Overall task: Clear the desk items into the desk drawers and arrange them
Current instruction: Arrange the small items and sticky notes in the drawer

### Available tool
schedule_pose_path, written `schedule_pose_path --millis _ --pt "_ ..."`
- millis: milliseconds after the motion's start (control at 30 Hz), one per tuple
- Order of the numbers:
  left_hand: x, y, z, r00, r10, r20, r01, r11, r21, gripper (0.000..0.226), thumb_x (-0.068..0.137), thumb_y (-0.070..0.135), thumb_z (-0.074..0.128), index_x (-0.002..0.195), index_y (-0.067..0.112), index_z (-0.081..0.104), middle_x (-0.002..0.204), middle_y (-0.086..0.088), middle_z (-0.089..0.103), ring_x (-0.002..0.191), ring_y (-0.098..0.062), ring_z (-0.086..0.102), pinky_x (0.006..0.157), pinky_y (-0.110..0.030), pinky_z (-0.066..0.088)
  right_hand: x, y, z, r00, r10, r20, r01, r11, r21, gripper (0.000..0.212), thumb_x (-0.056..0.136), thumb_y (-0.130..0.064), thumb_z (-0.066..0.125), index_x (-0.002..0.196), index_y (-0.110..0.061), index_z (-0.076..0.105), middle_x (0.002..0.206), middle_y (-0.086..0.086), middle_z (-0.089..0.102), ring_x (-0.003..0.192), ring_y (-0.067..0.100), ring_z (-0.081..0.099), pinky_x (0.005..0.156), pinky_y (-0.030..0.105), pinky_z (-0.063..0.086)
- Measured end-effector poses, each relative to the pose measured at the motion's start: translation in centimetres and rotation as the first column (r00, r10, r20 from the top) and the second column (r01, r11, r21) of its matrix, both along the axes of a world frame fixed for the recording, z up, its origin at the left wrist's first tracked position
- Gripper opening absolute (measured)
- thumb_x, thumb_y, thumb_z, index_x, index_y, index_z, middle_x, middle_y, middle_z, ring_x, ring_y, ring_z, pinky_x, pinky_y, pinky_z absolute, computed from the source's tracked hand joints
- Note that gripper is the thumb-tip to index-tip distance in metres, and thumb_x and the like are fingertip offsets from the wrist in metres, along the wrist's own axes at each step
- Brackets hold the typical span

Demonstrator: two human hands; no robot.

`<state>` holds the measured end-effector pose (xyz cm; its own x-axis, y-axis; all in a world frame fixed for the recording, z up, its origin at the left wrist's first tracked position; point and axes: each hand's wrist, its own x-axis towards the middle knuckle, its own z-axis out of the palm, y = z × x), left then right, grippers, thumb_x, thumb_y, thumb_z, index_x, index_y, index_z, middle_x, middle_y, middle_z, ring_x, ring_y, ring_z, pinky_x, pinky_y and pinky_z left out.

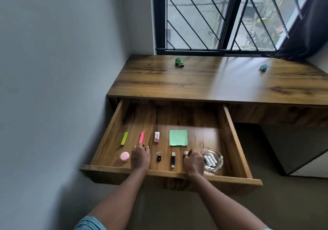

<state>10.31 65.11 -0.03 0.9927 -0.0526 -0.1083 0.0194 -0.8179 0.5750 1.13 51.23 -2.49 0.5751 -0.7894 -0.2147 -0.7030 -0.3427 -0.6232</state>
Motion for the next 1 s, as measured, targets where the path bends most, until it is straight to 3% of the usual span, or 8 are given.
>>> schedule_pose_path --millis 100,233,400,567,633,800,1000 --pt "-2.1 0.1 0.4 0.998 0.063 -0.016 -0.064 0.997 -0.045 0.026 0.095 0.023 0.054 0.116 0.008 0.059 0.106 -0.011 0.067 0.097 -0.024 0.065 0.079 -0.03 0.054 -1.9 0.6 0.0 0.981 0.142 0.132 -0.134 0.989 -0.062 0.017 0.093 -0.016 0.053 0.105 -0.008 0.062 0.101 0.01 0.064 0.083 0.019 0.058 0.073 0.027 0.053" --pt "-5.5 -0.2 0.7 0.989 0.128 -0.07 -0.133 0.989 -0.062 0.027 0.095 0.027 0.054 0.111 0.007 0.061 0.107 -0.014 0.067 0.1 -0.026 0.063 0.082 -0.033 0.052 -5.5 1.0 -0.7 0.924 0.353 0.144 -0.323 0.926 -0.195 0.019 0.09 -0.022 0.06 0.101 -0.007 0.065 0.103 0.008 0.062 0.089 0.023 0.061 0.077 0.032 0.052" --pt "-9.3 -0.7 2.1 0.952 0.244 -0.185 -0.273 0.951 -0.147 0.032 0.094 0.027 0.057 0.107 -0.002 0.063 0.107 -0.017 0.067 0.104 -0.032 0.063 0.077 -0.033 0.049 -9.2 1.6 -1.3 0.869 0.49 0.072 -0.392 0.768 -0.506 0.012 0.069 0.0 0.075 0.079 -0.006 0.071 0.083 0.01 0.066 0.071 0.03 0.065 0.057 0.034 0.055" --pt "-8.5 -1.2 -0.3 0.863 0.334 -0.378 -0.412 0.899 -0.146 0.042 0.09 0.036 0.058 0.103 -0.003 0.066 0.103 -0.017 0.069 0.088 -0.032 0.071 0.077 -0.038 0.06 -9.2 1.8 -0.6 0.899 0.438 -0.016 -0.376 0.751 -0.542 0.027 0.051 0.009 0.081 0.065 -0.008 0.066 0.065 0.006 0.062 0.047 0.023 0.064 0.037 0.028 0.05" --pt "-7.8 -1.6 -1.6 0.831 0.356 -0.428 -0.457 0.876 -0.158 0.042 0.092 0.032 0.056 0.11 -0.005 0.063 0.11 -0.022 0.064 0.094 -0.035 0.069 0.078 -0.041 0.06 -8.7 1.9 -0.4 0.894 0.447 -0.029 -0.388 0.742 -0.547 0.028 0.046 0.012 0.081 0.059 -0.007 0.065 0.06 0.007 0.06 0.041 0.023 0.06 0.033 0.028 0.047" --pt "-7.2 -2.9 -0.3 0.796 0.341 -0.5 -0.524 0.802 -0.288 0.043 0.092 0.027 0.058 0.117 -0.007 0.058 0.115 -0.025 0.062 0.103 -0.037 0.065 0.082 -0.044 0.058 -7.6 0.9 -0.4 0.87 0.49 -0.059 -0.422 0.677 -0.604 0.027 0.042 0.008 0.084 0.054 -0.007 0.066 0.062 0.007 0.063 0.046 0.021 0.061 0.033 0.026 0.047" --pt "-3.4 -5.6 0.9 0.762 0.278 -0.584 -0.584 0.685 -0.435 0.039 0.096 0.021 0.054 0.124 -0.006 0.052 0.12 -0.024 0.057 0.104 -0.039 0.063 0.081 -0.041 0.058 -3.3 -1.9 -0.4 0.895 0.442 -0.061 -0.378 0.676 -0.633 0.029 0.039 0.006 0.086 0.053 -0.009 0.065 0.06 0.006 0.061 0.039 0.022 0.06 0.03 0.026 0.043"
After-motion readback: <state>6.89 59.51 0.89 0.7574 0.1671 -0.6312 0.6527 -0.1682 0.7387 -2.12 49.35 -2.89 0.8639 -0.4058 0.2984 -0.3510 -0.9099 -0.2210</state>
